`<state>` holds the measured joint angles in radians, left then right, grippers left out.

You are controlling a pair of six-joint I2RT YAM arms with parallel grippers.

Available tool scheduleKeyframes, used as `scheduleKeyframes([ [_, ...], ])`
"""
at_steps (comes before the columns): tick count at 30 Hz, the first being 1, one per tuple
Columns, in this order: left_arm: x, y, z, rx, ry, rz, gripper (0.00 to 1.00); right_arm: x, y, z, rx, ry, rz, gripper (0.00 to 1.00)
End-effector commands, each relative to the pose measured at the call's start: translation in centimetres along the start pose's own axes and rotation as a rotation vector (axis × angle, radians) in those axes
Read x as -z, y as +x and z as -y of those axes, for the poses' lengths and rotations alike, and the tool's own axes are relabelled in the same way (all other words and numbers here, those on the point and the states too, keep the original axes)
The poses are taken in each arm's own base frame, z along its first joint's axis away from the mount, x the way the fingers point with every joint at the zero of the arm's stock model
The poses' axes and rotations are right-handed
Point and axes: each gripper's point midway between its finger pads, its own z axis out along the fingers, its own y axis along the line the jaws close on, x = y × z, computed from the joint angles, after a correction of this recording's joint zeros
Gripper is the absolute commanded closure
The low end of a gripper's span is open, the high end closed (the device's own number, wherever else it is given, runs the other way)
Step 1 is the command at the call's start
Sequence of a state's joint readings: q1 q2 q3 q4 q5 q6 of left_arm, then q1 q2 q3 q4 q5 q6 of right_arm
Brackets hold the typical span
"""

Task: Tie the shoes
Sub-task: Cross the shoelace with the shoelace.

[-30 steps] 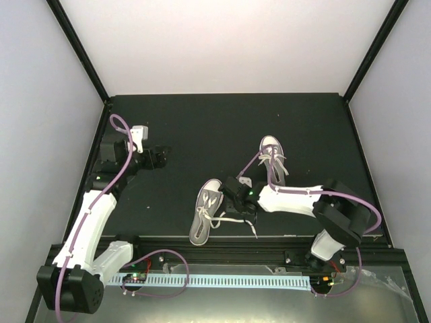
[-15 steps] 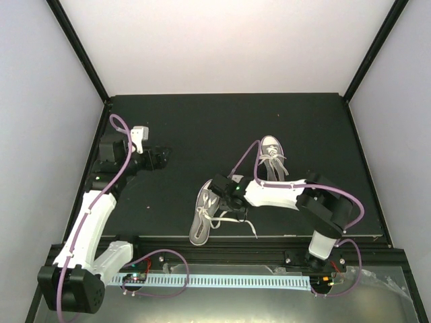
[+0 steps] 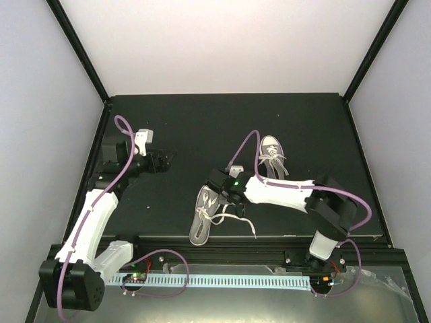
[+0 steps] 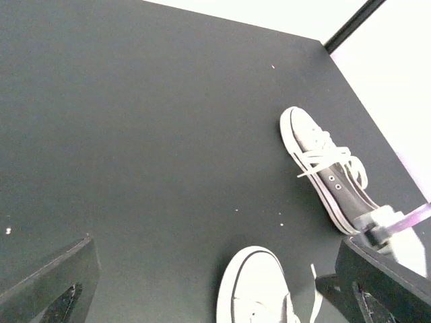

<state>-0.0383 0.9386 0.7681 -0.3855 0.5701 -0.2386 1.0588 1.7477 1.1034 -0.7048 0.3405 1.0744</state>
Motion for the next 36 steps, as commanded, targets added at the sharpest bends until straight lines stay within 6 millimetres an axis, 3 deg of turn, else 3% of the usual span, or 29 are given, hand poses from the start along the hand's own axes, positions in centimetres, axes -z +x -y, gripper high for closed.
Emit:
scheduleKeyframes([
  [1, -0.9, 0.4, 2.3, -0.052, 0.109, -0.027, 0.02, 4.6, -4.6, -0.8, -0.01, -0.086, 0.188, 0.98],
  [9, -3.3, 6.8, 9.6, -0.152, 0.34, -0.244, 0.06, 10.6, -10.1, -3.2, 0.012, -0.319, 0.368, 0.98],
  [15, -4.5, 10.6, 11.4, -0.084, 0.455, -0.269, 0.08, 14.9, -13.2, -4.2, 0.032, -0.46, 0.473, 0.98],
  [21, -5.4, 13.5, 12.0, -0.072, 0.517, -0.304, 0.08, 16.6, -14.4, -4.6, 0.033, -0.527, 0.503, 0.98],
  [26, -6.4, 13.9, 11.2, -0.074, 0.481, -0.308, 0.16, 17.6, -14.7, -4.9, 0.016, -0.575, 0.515, 0.98],
  [36, -7.6, 12.6, 10.7, -0.071, 0.431, -0.258, 0.53, 18.0, -14.9, -5.0, 0.009, -0.59, 0.513, 0.98],
])
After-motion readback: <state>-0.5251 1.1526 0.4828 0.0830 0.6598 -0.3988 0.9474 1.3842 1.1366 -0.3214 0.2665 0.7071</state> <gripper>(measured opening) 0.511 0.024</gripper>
